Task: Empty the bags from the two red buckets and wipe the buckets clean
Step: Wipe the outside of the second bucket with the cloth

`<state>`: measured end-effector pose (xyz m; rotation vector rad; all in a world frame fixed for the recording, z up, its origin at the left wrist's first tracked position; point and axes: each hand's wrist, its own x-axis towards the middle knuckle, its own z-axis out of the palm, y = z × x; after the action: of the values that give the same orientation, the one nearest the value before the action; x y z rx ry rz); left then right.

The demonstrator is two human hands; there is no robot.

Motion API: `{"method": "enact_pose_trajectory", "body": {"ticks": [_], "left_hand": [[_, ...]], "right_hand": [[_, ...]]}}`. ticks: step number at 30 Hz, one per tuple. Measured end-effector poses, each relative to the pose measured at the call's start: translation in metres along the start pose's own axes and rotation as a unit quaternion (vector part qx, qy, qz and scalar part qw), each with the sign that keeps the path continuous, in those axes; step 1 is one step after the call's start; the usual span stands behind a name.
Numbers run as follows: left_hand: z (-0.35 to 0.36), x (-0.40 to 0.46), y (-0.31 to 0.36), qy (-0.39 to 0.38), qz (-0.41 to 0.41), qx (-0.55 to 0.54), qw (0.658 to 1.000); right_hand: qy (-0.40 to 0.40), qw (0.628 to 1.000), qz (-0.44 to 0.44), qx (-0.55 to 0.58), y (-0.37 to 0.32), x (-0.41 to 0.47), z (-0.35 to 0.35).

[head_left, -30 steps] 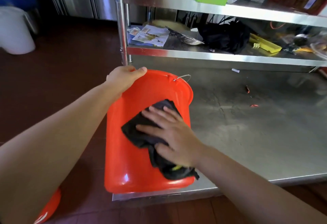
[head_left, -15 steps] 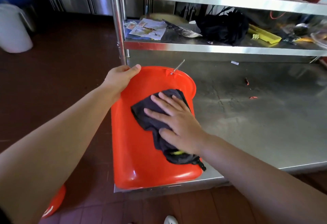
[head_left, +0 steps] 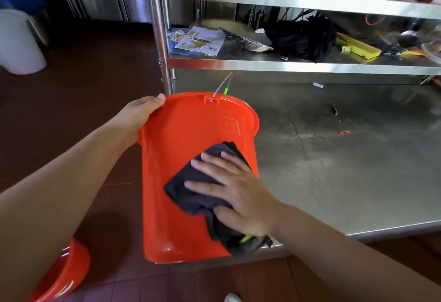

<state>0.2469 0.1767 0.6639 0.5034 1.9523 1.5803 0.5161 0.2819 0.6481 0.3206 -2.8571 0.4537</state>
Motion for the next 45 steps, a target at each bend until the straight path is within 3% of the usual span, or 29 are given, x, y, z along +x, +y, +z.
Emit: {"method": "enact_pose_trajectory", "body": {"ticks": [9,13,22,25,27,30,33,35,42,45], "left_hand": [[0.028,0.004,-0.011,-0.007,0.003,-0.112,0.994],[0.030,0.005,-0.020,0.007,0.017,-0.104,0.994],[0.014,-0.001,-0.023,0.053,0.045,-0.054,0.996],[0.028,0.002,0.002,0.089,0.089,-0.028,0.992],[0.049,0.001,0.026,0.056,0.124,0.001,0.991],[0.078,0.003,0.045,0.025,0.133,0.148,0.980],[0.088,0.004,0.047,0.088,0.101,0.257,0.957],[0.088,0.003,0.044,0.107,0.099,0.264,0.953],[0.088,0.008,0.044,0.088,0.097,0.266,0.955],[0.083,0.015,0.041,0.063,0.082,0.214,0.971]], "right_hand": [[0.043,0.989,0.145,-0.007,0.073,0.056,-0.041],[0.041,0.988,0.140,-0.042,0.060,0.049,-0.034],[-0.022,0.998,0.041,-0.030,0.001,-0.032,-0.011],[-0.032,0.999,0.017,-0.036,-0.012,-0.046,-0.003],[-0.035,0.998,0.019,-0.041,-0.015,-0.044,-0.002],[-0.032,0.998,0.021,-0.051,-0.015,-0.033,-0.004],[-0.036,0.998,0.000,-0.049,-0.011,-0.023,-0.006],[-0.041,0.998,-0.009,-0.048,-0.002,-0.013,-0.009],[0.026,0.990,0.128,-0.045,0.062,0.052,-0.035],[0.042,0.983,0.176,-0.023,0.077,0.070,-0.037]]}}
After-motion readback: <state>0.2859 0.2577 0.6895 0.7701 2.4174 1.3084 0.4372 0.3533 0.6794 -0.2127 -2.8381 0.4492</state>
